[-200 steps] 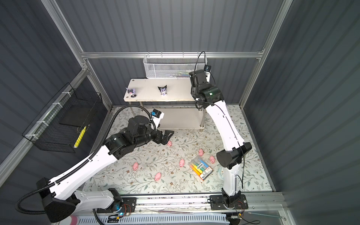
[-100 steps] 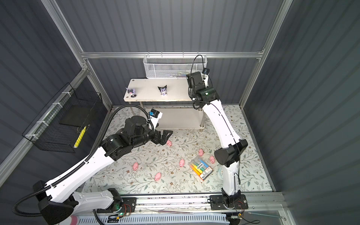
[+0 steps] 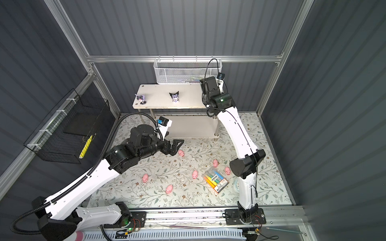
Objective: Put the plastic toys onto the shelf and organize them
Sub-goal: 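Move the held black figurine over the shelf's far corner with the right gripper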
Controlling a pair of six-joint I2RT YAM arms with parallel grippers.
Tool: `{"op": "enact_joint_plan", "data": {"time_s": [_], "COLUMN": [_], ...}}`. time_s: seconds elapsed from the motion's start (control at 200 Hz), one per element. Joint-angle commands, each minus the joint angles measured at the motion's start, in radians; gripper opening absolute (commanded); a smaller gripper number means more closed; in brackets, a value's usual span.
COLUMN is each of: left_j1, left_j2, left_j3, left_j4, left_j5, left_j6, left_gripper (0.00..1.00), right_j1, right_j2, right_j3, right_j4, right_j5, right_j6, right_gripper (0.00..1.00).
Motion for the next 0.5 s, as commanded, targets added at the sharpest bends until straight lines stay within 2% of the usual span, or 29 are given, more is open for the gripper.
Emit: {"op": "enact_joint_plan", "data": {"time_s": [0.0,0.49], "left_j1": [-0.006,-0.005], "left_j2": [-0.019,-0.018], "left_j3": [-0.012,-0.011], "left_j4": [-0.019,-0.02], "left_j5": [-0.014,-0.009], "left_j6": [0.014,0.013], "left_gripper": [1.0,1.0], "right_j1": [0.002,0.004], "right_j2": [0.017,0.028], "right_j3": [0.028,0.04], "right_j4": [-0.009,-0.017], "right_j5": [0.002,0.015], "right_j6": [0.0,-0.022], "right_gripper": [0.31,0.33]}}
